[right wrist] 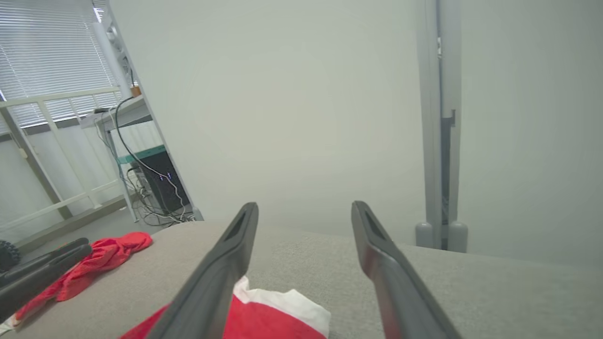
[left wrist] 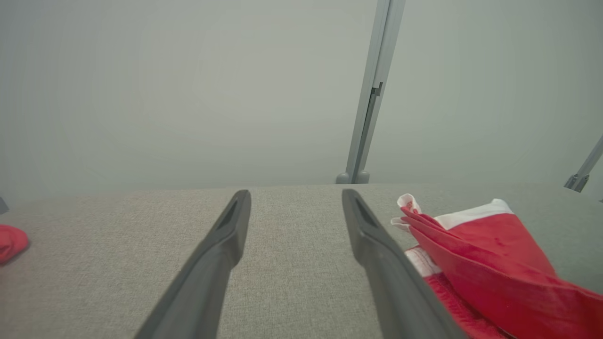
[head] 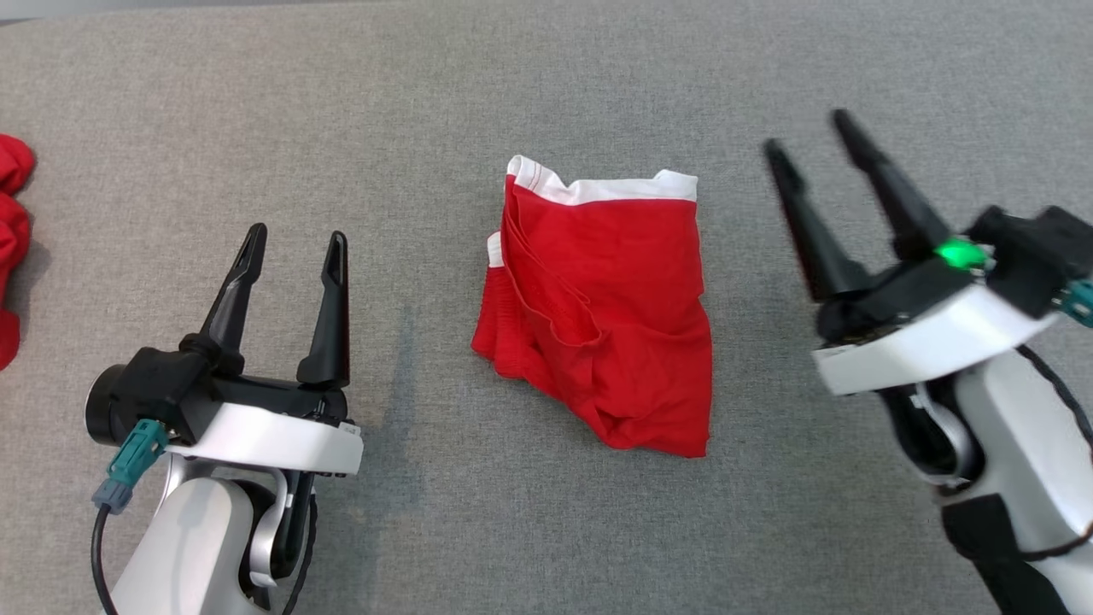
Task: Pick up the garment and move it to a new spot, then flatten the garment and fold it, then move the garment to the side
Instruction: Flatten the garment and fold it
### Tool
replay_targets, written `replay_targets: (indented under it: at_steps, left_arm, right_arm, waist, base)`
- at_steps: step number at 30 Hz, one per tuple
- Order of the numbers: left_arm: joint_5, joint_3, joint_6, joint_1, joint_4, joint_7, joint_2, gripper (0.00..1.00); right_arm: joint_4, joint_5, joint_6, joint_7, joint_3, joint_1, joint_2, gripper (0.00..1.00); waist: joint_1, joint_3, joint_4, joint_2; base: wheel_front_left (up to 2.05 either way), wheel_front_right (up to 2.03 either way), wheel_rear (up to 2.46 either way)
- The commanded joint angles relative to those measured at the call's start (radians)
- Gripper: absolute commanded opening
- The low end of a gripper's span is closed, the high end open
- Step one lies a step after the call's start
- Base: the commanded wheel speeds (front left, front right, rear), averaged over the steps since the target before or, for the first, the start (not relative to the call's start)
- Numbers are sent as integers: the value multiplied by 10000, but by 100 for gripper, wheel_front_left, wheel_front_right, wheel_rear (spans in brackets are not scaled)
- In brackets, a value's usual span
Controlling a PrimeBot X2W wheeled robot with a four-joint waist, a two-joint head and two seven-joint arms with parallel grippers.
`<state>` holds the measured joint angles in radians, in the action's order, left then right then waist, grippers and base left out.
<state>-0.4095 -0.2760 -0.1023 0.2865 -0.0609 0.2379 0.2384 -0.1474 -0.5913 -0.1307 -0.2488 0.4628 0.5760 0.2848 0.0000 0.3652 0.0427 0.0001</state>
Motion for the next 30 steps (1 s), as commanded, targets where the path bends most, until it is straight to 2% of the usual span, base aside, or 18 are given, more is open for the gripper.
replay_targets:
  at_steps: [1, 2, 9, 13, 20, 30]
  left_arm:
    - [-12, 62, -73, -122, 48, -5, 92, 100]
    - [-12, 62, -73, -122, 48, -5, 92, 100]
    - [4, 230, -293, -352, 201, -13, 275, 100]
    - [-36, 313, -368, -428, 326, -51, 395, 100]
    - [-37, 301, -443, -539, 449, -136, 513, 100]
    - [-78, 261, -499, -465, 566, -190, 557, 100]
  right_arm:
    - [74, 563, -4, -96, -774, -489, -43, 100]
    - [74, 563, -4, -96, -774, -489, -43, 100]
    - [551, 2027, -4, 21, -3385, -2125, -501, 100]
    - [742, 2398, -4, 231, -4193, -2783, -754, 100]
    - [1016, 2620, -4, 462, -4460, -3198, -1065, 100]
    - [1138, 2684, -4, 654, -4434, -3084, -1125, 100]
  waist:
    - [0, -61, -37, -1]
    - [0, -61, -37, -1]
    - [0, -203, -153, -1]
    - [0, -237, -213, -1]
    - [0, -293, -266, -1]
    - [0, -221, -198, -1]
  base:
    - [0, 0, 0]
    - [0, 0, 0]
    - [0, 0, 0]
    - [0, 0, 0]
    - [0, 0, 0]
    - [0, 0, 0]
